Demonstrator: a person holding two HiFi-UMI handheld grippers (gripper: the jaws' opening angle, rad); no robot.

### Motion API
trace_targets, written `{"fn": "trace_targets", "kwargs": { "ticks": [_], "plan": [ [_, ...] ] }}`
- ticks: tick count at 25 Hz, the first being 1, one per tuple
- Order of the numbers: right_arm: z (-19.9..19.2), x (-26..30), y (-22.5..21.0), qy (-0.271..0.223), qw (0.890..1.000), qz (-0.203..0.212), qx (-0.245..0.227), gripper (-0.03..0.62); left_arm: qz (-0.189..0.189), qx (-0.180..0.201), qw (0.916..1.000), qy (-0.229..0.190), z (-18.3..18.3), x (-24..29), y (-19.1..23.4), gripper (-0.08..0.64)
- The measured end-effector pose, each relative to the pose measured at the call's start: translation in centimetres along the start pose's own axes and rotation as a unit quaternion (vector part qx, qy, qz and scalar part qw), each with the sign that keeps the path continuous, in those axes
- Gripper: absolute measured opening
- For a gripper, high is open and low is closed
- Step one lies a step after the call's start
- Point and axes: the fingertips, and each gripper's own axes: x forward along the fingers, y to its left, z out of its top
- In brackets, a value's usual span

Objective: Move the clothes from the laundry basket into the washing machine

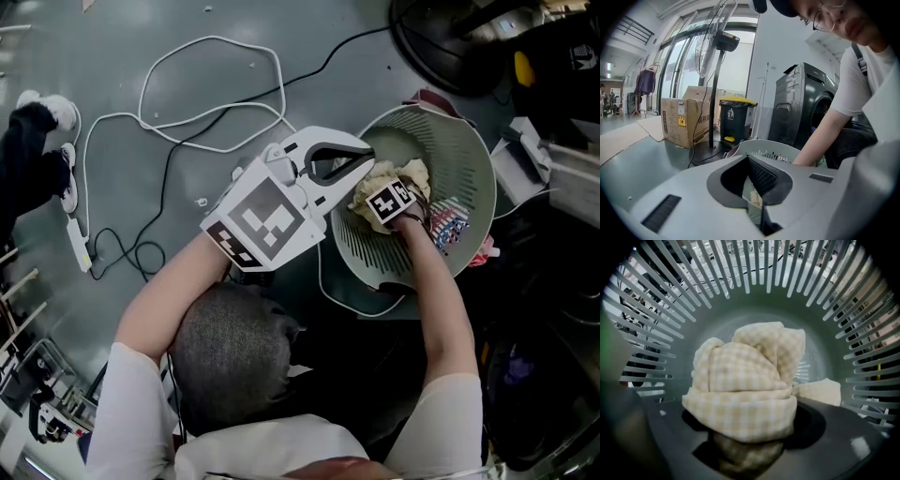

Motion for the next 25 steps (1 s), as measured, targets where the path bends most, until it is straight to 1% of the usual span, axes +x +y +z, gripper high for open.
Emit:
{"fn": "trace_targets", "kwargs": {
  "ticks": [2, 7, 10, 13, 15, 18, 22, 25],
  "plan": [
    [-0.3, -0.1, -0.1, 0.009, 1.000, -0.005, -0.009, 0.395, 0.004, 0.001, 1.0000, 0.004, -0.2, -0.2, 0.1, 0.006],
    [-0.4, -0.6, -0.5, 0.015, 1.000, -0.010, -0.016, 0.310, 0.014, -0.010, 0.9998, 0.003, -0.2, -1.0, 0.7, 0.006],
    [-0.6, -1.0, -0.4, 0.014, 1.000, -0.008, -0.024, 0.280, 0.008, -0.004, 0.9999, 0.004, 0.1, -0.8, 0.3, 0.006],
    [-0.9, -1.3, -0.1, 0.013, 0.999, -0.008, -0.039, 0.269, 0.004, -0.010, 0.9999, 0.004, 0.3, -0.5, 0.0, 0.006],
    [-0.7, -1.8, 0.0, 0.007, 0.999, -0.006, -0.040, 0.264, 0.000, -0.005, 1.0000, 0.003, 0.8, -0.4, -0.2, 0.006],
    [0.2, -3.3, -0.5, -0.018, 1.000, -0.009, -0.022, 0.258, 0.001, 0.011, 0.9999, 0.002, 1.3, -0.3, -0.3, 0.006],
    [1.0, -5.7, -1.4, -0.051, 0.999, -0.012, -0.001, 0.255, 0.017, 0.010, 0.9998, 0.000, 1.8, -0.3, 0.5, 0.006],
    [2.2, -8.1, -1.6, -0.087, 0.996, -0.011, 0.003, 0.255, 0.017, 0.019, 0.9997, 0.000, 2.4, -0.2, 0.5, 0.006]
  ]
}}
